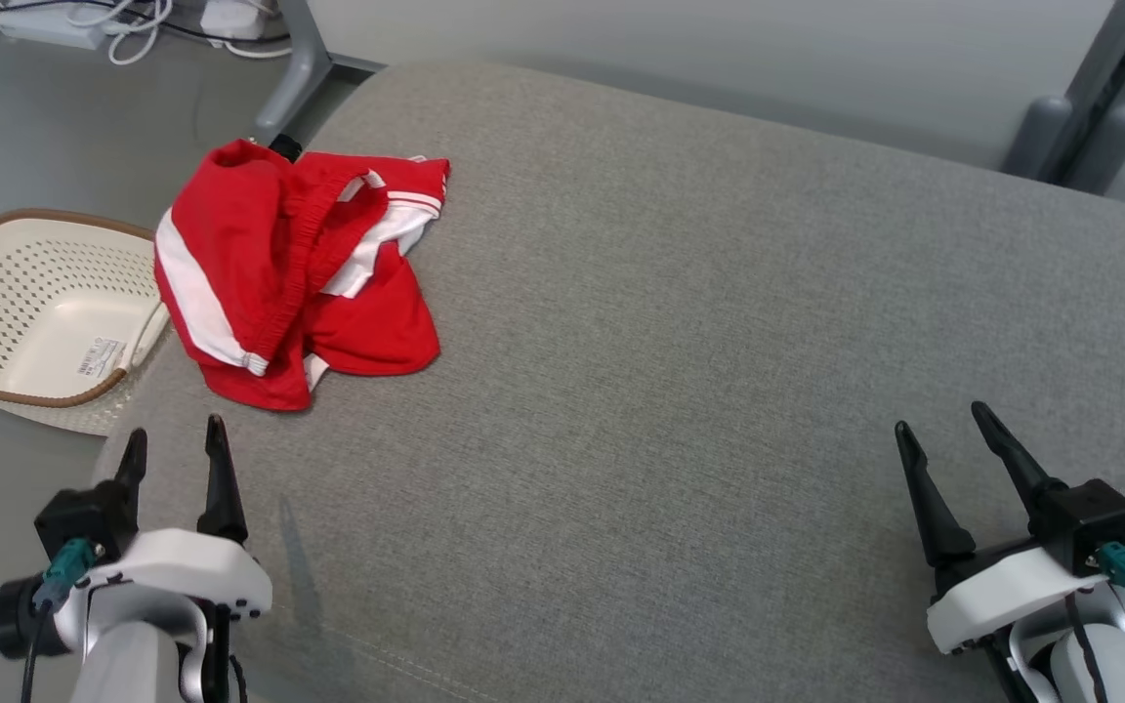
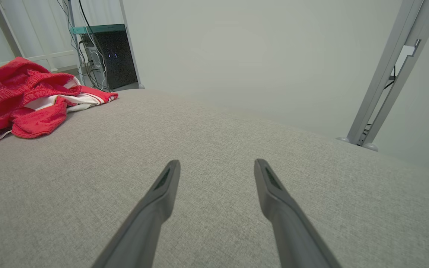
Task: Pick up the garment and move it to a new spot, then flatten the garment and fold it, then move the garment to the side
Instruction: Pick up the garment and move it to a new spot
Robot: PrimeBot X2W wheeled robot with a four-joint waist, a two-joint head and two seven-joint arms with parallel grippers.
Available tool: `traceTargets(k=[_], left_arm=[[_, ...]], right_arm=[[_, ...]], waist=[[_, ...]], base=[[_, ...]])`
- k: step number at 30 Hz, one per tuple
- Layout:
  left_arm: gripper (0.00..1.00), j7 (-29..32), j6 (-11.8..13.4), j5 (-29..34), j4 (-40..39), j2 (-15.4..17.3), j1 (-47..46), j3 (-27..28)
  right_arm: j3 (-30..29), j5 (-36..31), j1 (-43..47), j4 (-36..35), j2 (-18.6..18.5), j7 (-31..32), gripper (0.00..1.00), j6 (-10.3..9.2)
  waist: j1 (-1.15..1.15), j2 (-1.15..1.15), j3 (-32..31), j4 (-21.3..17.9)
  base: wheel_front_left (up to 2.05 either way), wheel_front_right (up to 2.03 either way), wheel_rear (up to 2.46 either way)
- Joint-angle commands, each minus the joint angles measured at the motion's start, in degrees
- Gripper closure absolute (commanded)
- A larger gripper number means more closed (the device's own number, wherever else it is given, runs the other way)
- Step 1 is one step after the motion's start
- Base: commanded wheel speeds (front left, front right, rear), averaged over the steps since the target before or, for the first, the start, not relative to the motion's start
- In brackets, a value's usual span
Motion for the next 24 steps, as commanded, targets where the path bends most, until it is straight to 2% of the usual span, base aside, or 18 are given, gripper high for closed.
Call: traceTargets(k=[1, 6, 12, 17, 21, 24], left_arm=[[0.00, -0.1, -0.4, -0.4, 0.8, 0.1, -2.7, 0.6], [0.00, -0.1, -2.1, -0.3, 9.0, 2.2, -12.8, 1.3], [0.00, 0.9, -2.1, 0.7, 19.2, 6.8, -24.7, 0.8], [0.00, 5.8, -0.5, 1.4, 27.2, 10.6, -33.7, 0.4], [0.00, 12.6, 1.7, 2.0, 33.2, 13.2, -38.9, -0.1], [0.00, 17.3, 3.4, 1.4, 36.8, 13.9, -41.7, 0.4]], right_arm=[[0.0, 0.0, -1.2, -0.3, -0.9, -0.3, 0.00, -0.01], [0.6, 0.6, -3.0, -0.1, -2.5, -0.3, 0.00, -0.01], [1.4, 1.0, -4.6, 0.2, -3.4, -0.3, 0.00, -0.01], [1.4, 1.1, -5.8, 0.6, -3.6, -0.3, 0.00, -0.01], [1.2, 1.2, -6.4, 1.0, -3.7, -0.1, 0.00, -0.02], [1.1, 1.5, -6.5, 1.3, -3.8, -0.1, 0.00, -0.02]], waist=[[0.00, 0.00, 3.2, -2.6], [0.00, 0.00, 7.5, -5.4], [0.00, 0.00, 11.1, -7.9], [0.00, 0.00, 13.8, -9.8], [0.00, 0.00, 15.4, -11.1], [0.00, 0.00, 16.3, -11.8]], base=[[0.00, 0.00, 0.00], [0.00, 0.00, 0.00], [0.00, 0.00, 0.00], [0.00, 0.00, 0.00], [0.00, 0.00, 0.00], [0.00, 0.00, 0.00]])
